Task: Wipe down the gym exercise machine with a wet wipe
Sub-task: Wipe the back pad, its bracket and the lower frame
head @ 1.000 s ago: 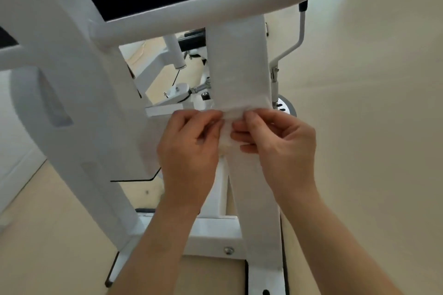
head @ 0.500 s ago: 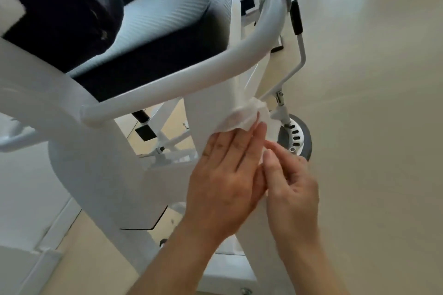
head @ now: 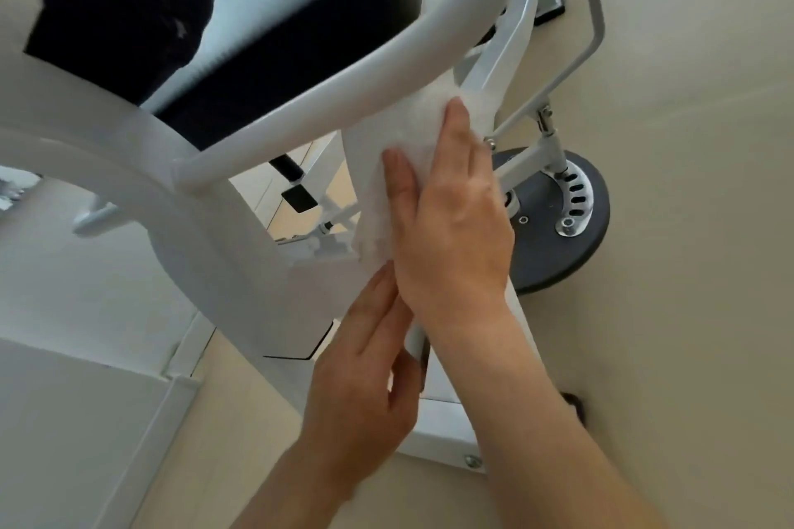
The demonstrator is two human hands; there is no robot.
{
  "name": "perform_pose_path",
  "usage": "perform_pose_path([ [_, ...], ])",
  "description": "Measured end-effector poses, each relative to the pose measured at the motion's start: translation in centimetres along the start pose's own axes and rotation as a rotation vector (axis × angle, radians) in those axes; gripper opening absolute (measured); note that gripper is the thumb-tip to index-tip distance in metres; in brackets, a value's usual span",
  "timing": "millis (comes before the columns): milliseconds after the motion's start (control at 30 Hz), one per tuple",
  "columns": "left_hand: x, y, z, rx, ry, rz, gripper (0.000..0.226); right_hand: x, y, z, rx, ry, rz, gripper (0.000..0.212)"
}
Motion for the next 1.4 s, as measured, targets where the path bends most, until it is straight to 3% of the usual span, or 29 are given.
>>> perform_pose_path([
  [67, 0.0, 0.7, 0.1, 0.050, 0.078, -0.088, 0.053, 2.8, -0.6, -2.4, -0.028, -0.008, -0.039, 0.066],
  [133, 0.7, -0.1, 0.3, 0.101, 0.172, -0.059, 0.055, 7.2, -1.1, -6.3, -0.056, -0.045, -0.015, 0.062],
  [267, 5.2, -5.8, 0.4, 0.166, 0.187, 0.186, 0.045, 15.6, -2.0, -14.8, 0.043, -0.178, 0.089, 0.059],
  [467, 13.6, -13.0, 0.5, 0.351, 0.380, 0.454, 0.051, 22.3, -1.8, -22.0, 0.196, -0.293, 0.240, 0.060],
  [533, 16.0, -14.9, 0.3, 0.359, 0.397, 0.542, 0.056, 24.2, -1.6, -24.1, 0.270, -0.352, 0.347, 0.067],
  [633, 18.5, -17.3, -0.2, 0.383, 0.377, 0.634, 0.059, 26.4, -1.7, -27.1, 0.440, -0.370, 0.650, 0.084],
  [734, 20.0, -19.6, -0.7, 0.406, 0.399, 0.710, 0.061, 28.3, -1.4, -29.0, 0.623, -0.357, 0.764, 0.068],
  [834, 22.0, -21.4, -1.8, 0.359, 0.291, 0.794, 0.061, 31.0, -1.3, -28.6, 0.791, -0.255, 0.676, 0.047],
  [867, 22.8, -21.8, -2.1, 0.320, 0.226, 0.797, 0.060, 32.0, -1.0, -28.1, 0.801, -0.211, 0.651, 0.040],
  [934, 24.5, -22.2, -1.8, 0.244, 0.174, 0.797, 0.057, 33.8, -0.4, -27.0, 0.833, -0.123, 0.645, 0.048],
  [1034, 26.5, -22.0, -0.6, 0.188, 0.191, 0.729, 0.052, 36.2, -0.2, -25.4, 0.896, 0.061, 0.728, 0.062],
  [1167, 27.5, -21.8, 0.7, 0.063, 0.253, 0.627, 0.052, 36.0, -2.2, -24.3, 0.916, 0.207, 0.851, 0.061],
  [1267, 27.4, -22.4, 0.5, 0.050, 0.349, 0.606, 0.059, 35.1, -2.3, -24.6, 0.991, 0.218, 0.874, 0.062],
  [1400, 28.1, -22.7, -3.1, 0.166, 0.298, 0.582, 0.058, 36.7, 0.7, -25.1, 1.044, 0.148, 0.845, 0.067],
])
Point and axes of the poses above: each hand's wrist, its own x-axis away from the middle knuckle, its own y-axis out of the back of the hand, z = x × y, the point moved 6 cm from there along -x, towards the middle knuckle, and after that the axes turned 5 degrees about x, right-handed, at the moved point
